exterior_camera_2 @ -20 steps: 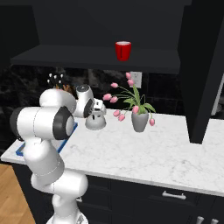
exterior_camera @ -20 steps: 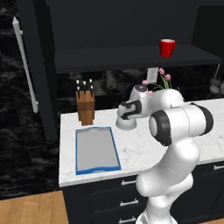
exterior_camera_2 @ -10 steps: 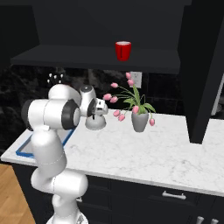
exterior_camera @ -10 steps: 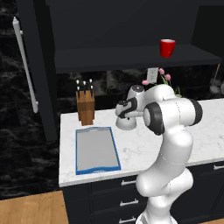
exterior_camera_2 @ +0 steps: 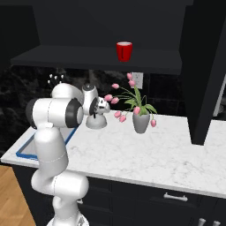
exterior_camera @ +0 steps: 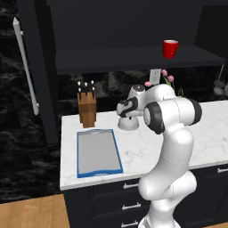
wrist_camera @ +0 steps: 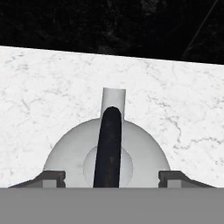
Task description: Pick the kettle from the counter and place it on the tray. Then pick the mug from the cabinet and place it on the tray. Then close the cabinet doors.
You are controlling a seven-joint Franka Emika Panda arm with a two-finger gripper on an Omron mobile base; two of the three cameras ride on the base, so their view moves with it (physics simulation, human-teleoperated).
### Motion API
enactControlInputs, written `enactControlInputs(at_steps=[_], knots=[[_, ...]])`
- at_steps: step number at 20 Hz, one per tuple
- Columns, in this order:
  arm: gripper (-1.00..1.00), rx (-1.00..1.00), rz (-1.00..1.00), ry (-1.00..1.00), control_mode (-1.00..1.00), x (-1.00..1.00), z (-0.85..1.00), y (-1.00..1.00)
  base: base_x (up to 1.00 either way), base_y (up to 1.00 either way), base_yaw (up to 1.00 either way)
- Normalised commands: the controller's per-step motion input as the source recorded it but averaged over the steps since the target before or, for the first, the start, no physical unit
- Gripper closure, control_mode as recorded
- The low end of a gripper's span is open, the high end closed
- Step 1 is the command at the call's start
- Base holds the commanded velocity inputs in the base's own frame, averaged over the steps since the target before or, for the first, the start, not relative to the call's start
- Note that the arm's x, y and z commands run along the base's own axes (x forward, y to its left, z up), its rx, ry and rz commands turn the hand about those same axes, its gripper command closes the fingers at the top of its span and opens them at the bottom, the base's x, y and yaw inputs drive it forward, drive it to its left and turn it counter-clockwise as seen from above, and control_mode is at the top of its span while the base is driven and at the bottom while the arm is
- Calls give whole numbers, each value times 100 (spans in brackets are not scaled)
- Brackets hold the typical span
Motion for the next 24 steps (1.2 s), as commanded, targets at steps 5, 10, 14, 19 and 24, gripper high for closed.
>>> enactControlInputs(at_steps=[5, 10, 14, 19, 24], knots=[[100, 0, 0, 0, -100, 0, -20, 0, 0, 0, 0], [100, 0, 0, 0, -100, -7, -17, 0, 0, 0, 0], [100, 0, 0, -12, -100, -51, -6, 1, 0, 0, 0], [100, 0, 0, -26, -100, -90, 9, 6, 0, 0, 0], [100, -4, 0, -25, -100, -89, 36, 27, 0, 0, 0]])
